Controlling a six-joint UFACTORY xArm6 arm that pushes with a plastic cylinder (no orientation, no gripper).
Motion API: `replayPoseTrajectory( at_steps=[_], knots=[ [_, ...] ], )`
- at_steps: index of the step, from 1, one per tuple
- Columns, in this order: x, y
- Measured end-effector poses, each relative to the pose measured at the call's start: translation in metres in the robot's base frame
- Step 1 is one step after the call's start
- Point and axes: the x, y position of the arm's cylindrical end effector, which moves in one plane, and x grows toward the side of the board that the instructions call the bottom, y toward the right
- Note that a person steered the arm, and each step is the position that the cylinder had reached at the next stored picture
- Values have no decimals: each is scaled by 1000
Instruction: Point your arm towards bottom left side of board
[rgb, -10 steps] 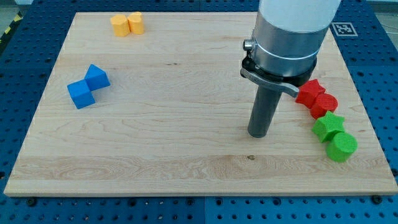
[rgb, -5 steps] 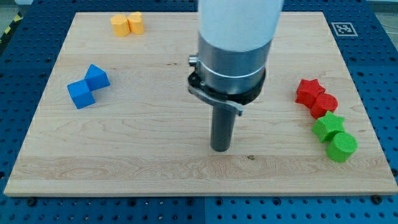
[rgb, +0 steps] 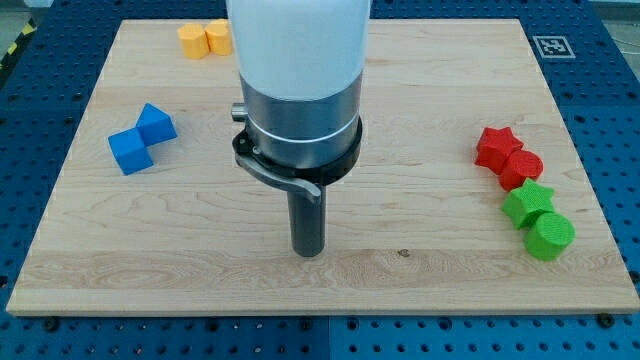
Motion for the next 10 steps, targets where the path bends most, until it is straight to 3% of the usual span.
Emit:
replayPoseTrajectory(
  at_steps=[6, 10],
  knots=[
    [35, -53],
    [44, -151]
  ],
)
